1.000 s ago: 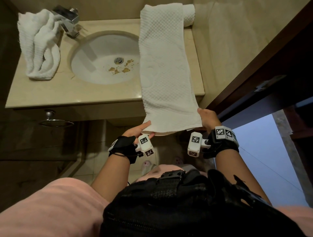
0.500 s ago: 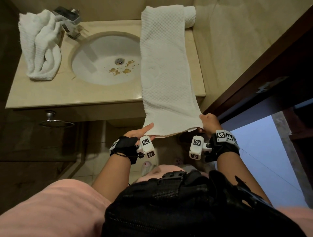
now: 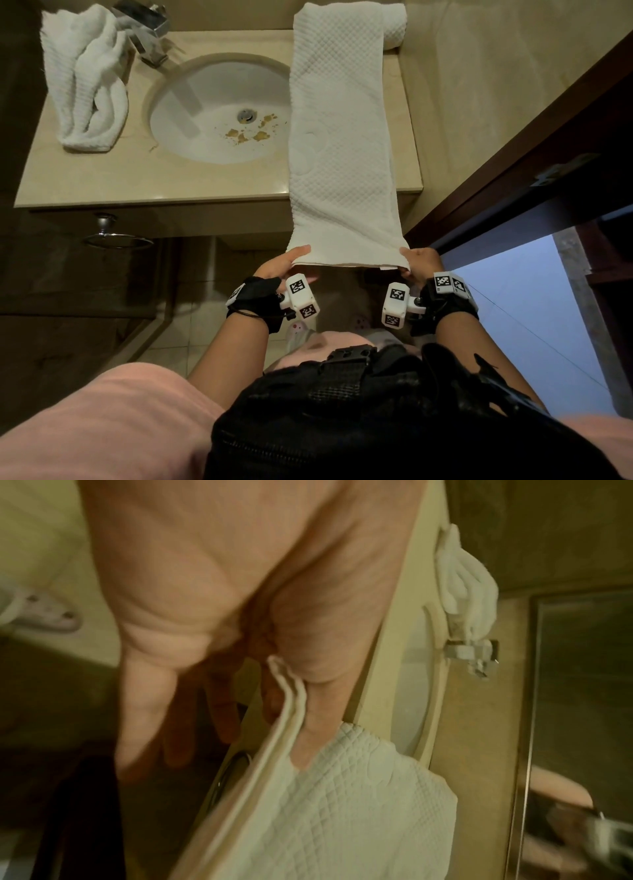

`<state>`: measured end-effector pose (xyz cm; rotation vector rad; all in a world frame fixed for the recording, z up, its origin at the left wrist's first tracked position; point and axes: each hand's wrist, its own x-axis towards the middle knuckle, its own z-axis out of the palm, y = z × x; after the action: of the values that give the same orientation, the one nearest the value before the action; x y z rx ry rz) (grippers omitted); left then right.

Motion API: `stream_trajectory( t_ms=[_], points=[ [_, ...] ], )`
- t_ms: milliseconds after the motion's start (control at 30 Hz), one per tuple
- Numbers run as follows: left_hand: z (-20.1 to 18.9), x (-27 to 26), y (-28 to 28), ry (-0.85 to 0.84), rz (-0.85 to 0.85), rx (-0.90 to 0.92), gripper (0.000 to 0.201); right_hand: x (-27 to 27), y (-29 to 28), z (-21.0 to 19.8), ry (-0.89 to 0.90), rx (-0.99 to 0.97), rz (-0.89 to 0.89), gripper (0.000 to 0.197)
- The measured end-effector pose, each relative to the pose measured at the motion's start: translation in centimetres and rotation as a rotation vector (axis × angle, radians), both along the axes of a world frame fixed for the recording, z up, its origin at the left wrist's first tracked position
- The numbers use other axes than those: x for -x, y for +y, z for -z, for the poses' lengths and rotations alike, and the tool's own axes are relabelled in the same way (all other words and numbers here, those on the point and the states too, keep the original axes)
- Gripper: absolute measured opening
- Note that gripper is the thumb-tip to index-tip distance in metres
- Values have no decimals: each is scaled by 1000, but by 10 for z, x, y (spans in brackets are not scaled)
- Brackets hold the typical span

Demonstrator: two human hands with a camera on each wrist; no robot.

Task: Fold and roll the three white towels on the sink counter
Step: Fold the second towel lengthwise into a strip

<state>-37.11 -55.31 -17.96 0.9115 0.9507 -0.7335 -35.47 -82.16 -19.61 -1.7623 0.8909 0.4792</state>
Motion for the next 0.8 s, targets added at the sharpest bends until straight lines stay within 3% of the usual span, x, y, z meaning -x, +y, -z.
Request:
stream_trajectory(
  t_ms=[100,167,333,400,467,533,667,733,800],
  points=[
    [-3,1,-7,-29,-212,234,35,0,5,1,61,-171,92,25],
    [-2,1,-12,-9,-286,275,32,-3,7,0,65,-274,119,24],
    [-5,-6,-25,62,-352,86,34,-5,11,-11,55,-541,149,23],
    [-6,-9,-33,52,-318,59,21,-5,13,-16,66,-548,130,21],
    [-2,-10,-39,67,-284,124,34,-6,15,-19,77,-547,96,19],
    [2,-12,-45,85,-263,165,33,-7,16,-22,77,-541,57,19],
    [46,-19,-59,39,-171,48,25,-9,8,-21,91,-482,-69,18],
    [44,-16,-64,36,-177,-18,25,-11,-1,-18,111,-383,-167,17],
    [4,-13,-65,40,-192,-57,18,-14,-9,-14,152,-261,-243,18]
  ],
)
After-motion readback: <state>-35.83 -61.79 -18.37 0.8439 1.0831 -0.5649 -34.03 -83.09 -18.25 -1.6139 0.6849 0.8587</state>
